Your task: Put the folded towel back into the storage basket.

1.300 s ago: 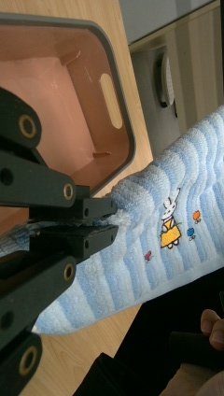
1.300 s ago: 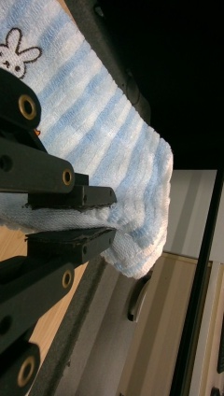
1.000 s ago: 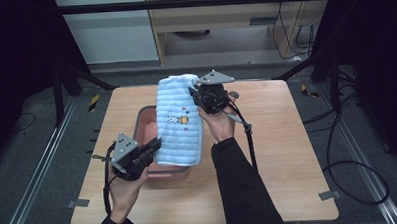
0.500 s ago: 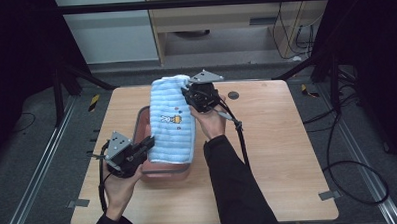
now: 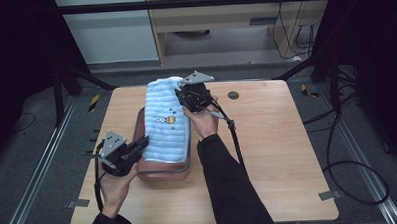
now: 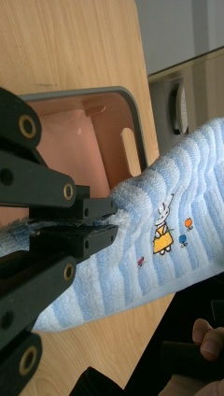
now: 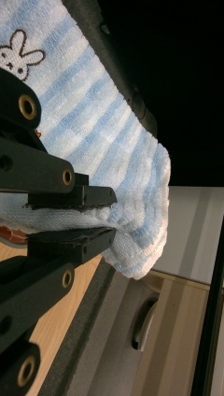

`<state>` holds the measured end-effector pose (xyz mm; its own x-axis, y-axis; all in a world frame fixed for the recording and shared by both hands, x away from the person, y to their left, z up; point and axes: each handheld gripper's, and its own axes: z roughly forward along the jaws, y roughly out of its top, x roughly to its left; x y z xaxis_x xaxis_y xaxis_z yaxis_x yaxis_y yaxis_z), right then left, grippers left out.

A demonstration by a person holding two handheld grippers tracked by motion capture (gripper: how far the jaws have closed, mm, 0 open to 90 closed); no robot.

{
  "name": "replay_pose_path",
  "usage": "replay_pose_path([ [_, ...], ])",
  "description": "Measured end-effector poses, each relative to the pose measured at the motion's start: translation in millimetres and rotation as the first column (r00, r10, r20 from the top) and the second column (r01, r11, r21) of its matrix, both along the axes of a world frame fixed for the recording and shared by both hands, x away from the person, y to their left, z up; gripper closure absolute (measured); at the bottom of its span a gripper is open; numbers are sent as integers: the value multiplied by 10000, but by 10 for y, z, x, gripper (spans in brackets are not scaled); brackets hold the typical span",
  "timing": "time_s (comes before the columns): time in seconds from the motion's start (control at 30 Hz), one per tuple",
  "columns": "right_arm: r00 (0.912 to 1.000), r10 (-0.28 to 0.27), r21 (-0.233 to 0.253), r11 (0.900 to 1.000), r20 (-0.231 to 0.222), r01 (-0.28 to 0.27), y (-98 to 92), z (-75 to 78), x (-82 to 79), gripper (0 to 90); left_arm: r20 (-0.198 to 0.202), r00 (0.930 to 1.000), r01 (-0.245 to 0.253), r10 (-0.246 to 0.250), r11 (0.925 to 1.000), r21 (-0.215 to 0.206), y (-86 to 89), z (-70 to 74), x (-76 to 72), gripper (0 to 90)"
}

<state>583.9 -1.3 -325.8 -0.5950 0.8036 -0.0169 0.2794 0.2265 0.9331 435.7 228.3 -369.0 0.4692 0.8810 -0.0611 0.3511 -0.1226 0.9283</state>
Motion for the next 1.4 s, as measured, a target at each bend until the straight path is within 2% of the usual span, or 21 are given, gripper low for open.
replay_pose_path([
  [0.83,9985,129,-178,9997,-537,-139,173,-328,109,798,-624,9975,-295,324,9985,471,64,-226,34,857],
  [1.1,9968,135,-331,9993,-792,-162,211,-501,130,799,-905,9950,-356,425,9964,771,53,-343,70,857],
  [1.4,9946,117,-395,9991,-1033,-159,230,-639,144,798,-1101,9923,-450,565,9935,1042,67,-412,74,857],
])
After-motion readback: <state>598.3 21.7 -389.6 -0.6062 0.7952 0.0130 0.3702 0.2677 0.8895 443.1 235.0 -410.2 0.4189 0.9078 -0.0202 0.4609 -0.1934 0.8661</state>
